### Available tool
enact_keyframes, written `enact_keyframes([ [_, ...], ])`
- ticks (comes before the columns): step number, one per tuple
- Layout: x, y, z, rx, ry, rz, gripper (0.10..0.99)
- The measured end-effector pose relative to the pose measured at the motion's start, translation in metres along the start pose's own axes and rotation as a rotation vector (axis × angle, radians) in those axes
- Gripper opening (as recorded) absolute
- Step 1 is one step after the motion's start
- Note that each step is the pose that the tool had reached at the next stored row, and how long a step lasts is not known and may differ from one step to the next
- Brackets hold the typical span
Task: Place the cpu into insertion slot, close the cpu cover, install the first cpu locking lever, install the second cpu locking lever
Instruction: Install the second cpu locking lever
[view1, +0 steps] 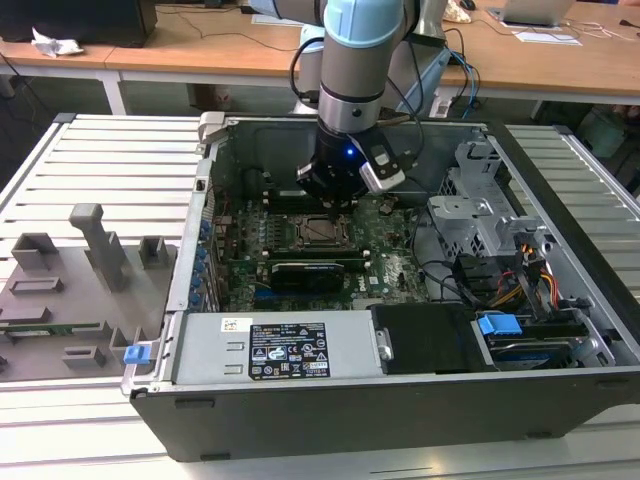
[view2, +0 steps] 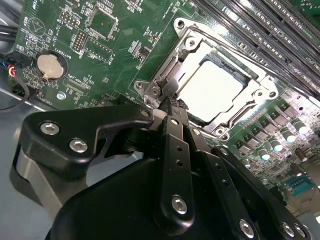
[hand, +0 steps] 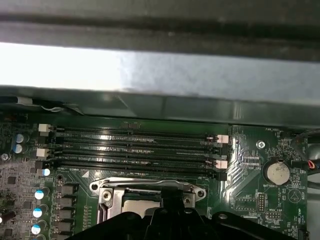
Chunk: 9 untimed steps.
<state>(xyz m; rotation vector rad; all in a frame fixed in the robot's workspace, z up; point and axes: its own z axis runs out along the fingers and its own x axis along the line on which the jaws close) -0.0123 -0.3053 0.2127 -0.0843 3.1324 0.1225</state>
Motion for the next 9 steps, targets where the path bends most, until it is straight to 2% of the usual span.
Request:
enact_keyframes([
  [4,0.0000,-0.0003,-0.0007,0.000,0.0002,0.000,0.106],
  [7,0.0000,0.0002,-0.0060,0.000,0.0000,0.000,0.106],
  [9,-0.0001,0.0008,-0.0138,0.000,0.0000,0.000,0.106],
])
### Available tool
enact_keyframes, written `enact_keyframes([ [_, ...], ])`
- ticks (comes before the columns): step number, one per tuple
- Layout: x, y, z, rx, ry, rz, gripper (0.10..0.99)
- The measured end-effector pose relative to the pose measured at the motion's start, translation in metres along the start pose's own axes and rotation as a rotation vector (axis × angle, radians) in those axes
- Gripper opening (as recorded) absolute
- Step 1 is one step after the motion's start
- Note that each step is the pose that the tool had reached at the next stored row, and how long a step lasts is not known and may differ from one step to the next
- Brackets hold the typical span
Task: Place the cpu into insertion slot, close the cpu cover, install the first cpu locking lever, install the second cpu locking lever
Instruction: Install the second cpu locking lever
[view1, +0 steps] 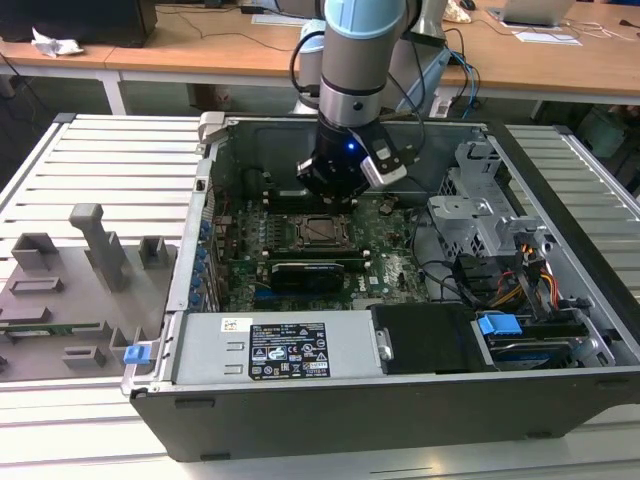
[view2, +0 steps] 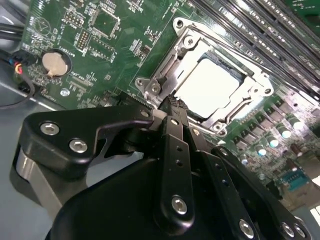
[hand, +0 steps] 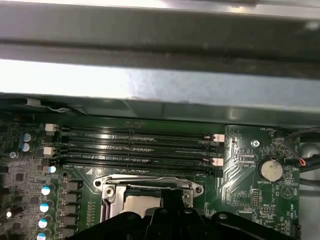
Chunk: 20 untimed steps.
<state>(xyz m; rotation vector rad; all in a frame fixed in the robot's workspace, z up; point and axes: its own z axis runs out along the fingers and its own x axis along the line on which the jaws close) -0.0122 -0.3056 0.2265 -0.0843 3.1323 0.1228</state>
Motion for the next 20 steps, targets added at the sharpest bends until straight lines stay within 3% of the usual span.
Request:
enact_keyframes([
  [4,-0.0001,0.0009,-0.0143,0.000,0.0000,0.000,0.106],
  [12,0.0006,-0.0113,-0.0153,0.000,0.0000,0.000,0.106],
  [18,0.0006,-0.0117,-0.0188,0.000,0.0001,0.000,0.106],
  [20,0.0006,-0.0112,-0.0254,0.000,0.0000,0.000,0.106],
])
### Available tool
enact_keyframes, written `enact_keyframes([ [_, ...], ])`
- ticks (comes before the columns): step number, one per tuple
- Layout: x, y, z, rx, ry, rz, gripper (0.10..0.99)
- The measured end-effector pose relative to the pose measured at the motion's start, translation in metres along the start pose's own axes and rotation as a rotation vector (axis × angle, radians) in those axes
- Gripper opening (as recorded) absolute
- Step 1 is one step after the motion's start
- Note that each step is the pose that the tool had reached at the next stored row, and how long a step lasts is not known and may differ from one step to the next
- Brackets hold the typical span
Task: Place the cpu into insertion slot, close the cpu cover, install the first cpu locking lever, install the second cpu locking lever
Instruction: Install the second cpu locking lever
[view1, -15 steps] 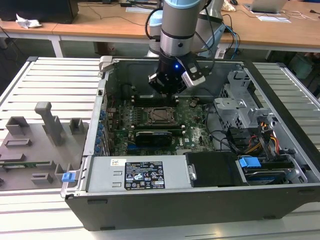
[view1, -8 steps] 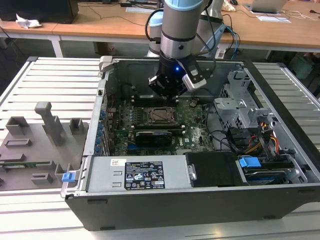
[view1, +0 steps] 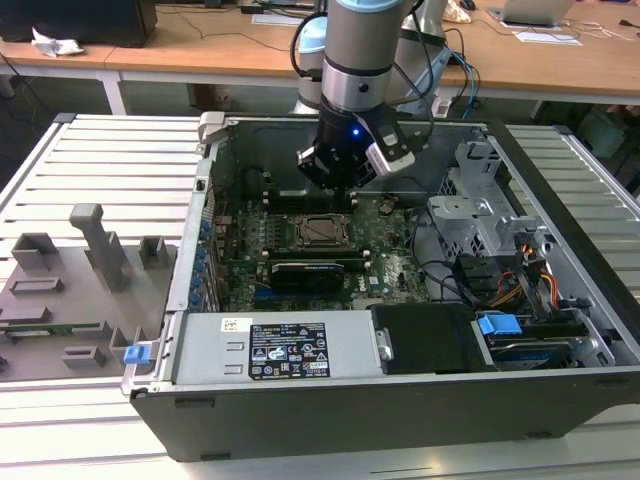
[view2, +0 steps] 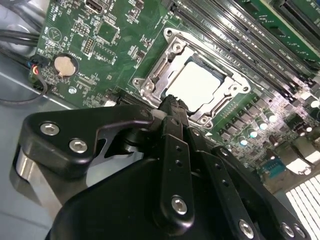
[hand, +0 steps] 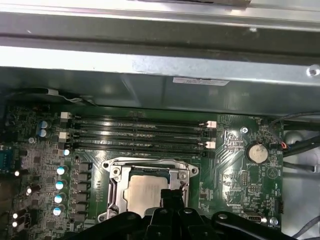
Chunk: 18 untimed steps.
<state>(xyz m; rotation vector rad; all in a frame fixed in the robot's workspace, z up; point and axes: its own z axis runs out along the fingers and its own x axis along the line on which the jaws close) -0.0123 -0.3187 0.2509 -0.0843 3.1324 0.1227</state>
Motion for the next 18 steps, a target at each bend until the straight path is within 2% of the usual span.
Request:
enact_keyframes([
  [1,0.0000,0.0002,-0.0027,0.000,0.0000,0.000,0.106],
  [3,-0.0001,-0.0003,-0.0035,0.000,0.0000,0.000,0.106],
  [7,0.0008,-0.0144,-0.0047,0.000,0.0000,0.000,0.106],
  [18,0.0019,-0.0349,-0.0062,0.000,0.0000,0.000,0.106],
])
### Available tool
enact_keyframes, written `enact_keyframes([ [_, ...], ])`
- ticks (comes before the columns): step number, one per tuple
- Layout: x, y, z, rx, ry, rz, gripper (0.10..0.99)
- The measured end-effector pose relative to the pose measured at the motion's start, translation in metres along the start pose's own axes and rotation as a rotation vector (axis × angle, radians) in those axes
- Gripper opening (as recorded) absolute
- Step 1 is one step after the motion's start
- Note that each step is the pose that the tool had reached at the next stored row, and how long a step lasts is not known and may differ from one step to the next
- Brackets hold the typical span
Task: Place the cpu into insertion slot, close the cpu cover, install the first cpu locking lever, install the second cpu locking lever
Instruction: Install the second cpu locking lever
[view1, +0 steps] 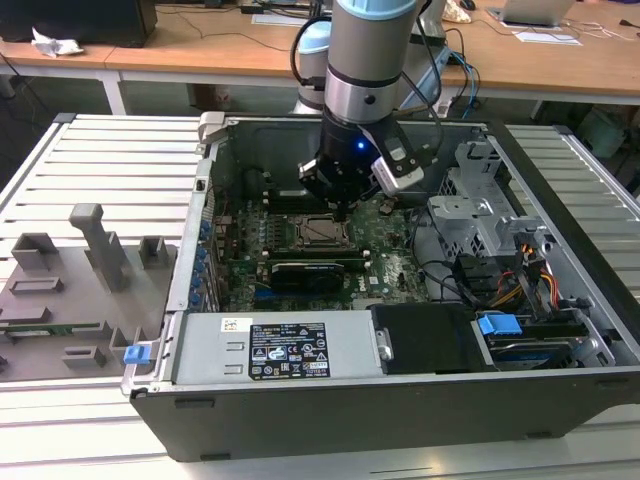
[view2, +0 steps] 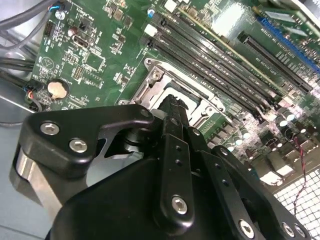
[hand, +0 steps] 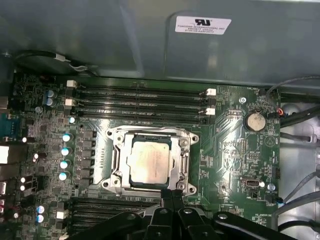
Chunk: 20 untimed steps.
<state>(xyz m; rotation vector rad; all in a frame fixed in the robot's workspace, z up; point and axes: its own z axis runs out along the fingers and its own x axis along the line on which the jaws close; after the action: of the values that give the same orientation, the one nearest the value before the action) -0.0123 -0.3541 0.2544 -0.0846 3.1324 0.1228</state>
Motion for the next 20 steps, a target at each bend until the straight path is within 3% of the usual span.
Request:
enact_keyframes([
  [7,0.0004,-0.0072,0.0001,-0.001,0.0001,0.000,0.106],
  [9,0.0014,-0.0122,0.0017,-0.003,0.0006,-0.004,0.106],
  [13,0.0031,-0.0136,0.0069,-0.009,0.0059,-0.038,0.106],
  [18,0.0082,-0.0144,0.0098,-0.009,0.0059,-0.038,0.106],
  [20,0.0098,-0.0184,0.0100,-0.010,0.0058,-0.038,0.106],
])
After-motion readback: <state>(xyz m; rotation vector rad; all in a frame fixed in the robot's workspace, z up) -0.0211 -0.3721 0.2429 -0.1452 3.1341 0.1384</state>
